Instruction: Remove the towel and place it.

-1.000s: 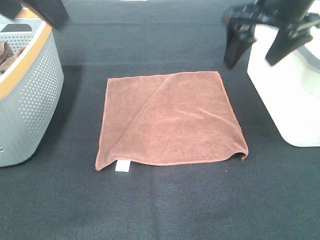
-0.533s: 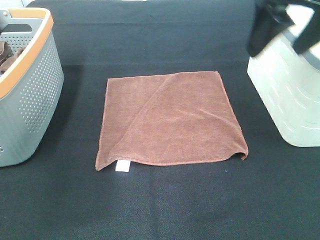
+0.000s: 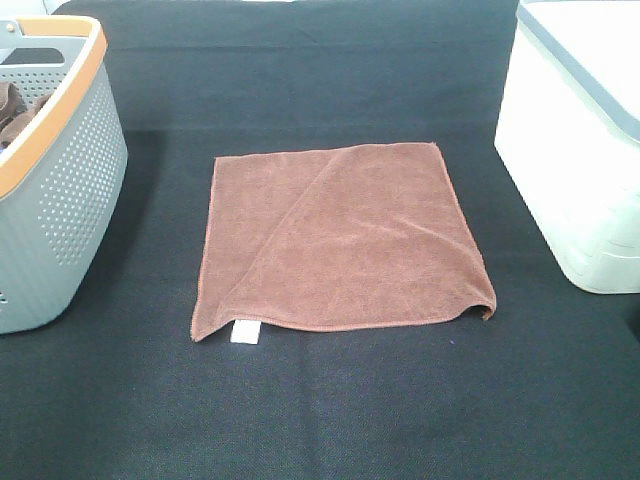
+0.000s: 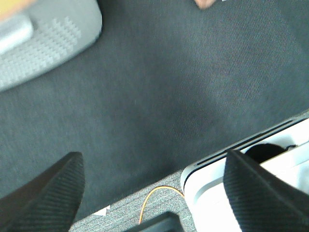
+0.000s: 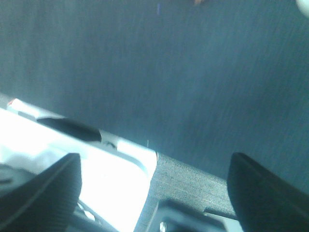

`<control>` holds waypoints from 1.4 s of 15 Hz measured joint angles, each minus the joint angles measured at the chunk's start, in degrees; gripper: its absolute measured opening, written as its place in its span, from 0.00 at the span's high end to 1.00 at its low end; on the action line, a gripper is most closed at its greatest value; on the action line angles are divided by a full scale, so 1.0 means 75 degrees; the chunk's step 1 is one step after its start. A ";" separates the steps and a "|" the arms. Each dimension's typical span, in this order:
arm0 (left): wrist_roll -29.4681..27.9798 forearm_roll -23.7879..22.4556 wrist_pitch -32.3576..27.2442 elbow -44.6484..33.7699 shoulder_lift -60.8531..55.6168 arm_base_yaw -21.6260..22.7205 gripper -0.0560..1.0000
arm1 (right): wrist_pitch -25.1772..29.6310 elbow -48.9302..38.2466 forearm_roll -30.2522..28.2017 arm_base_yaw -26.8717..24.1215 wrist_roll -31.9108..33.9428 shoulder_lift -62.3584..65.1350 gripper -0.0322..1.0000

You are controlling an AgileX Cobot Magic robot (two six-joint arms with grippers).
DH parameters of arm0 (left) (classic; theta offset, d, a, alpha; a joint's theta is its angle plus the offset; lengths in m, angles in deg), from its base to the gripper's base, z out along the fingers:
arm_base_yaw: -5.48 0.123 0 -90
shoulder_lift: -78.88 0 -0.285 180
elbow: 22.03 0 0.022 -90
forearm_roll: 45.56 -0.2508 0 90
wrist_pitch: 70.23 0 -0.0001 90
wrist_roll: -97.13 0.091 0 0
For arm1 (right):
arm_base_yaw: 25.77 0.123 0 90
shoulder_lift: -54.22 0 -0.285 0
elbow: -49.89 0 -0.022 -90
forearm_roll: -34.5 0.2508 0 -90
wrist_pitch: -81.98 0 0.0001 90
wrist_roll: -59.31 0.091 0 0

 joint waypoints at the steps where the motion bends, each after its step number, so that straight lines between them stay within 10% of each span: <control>1: 0.0000 0.0008 0.0000 -0.0321 -0.0374 0.0000 0.23 | -0.0008 -0.0397 -0.0015 0.0000 -0.0008 0.0489 0.22; 8: 0.0856 -0.0206 0.0351 -0.1383 -0.1795 0.0000 0.23 | -0.0817 -0.2200 -0.1398 0.0000 0.0397 0.4171 0.22; 21: 0.1558 0.0076 0.1054 -0.1696 -0.1826 0.0000 0.23 | -0.1169 -0.2452 -0.1467 0.0000 0.0481 0.5294 0.22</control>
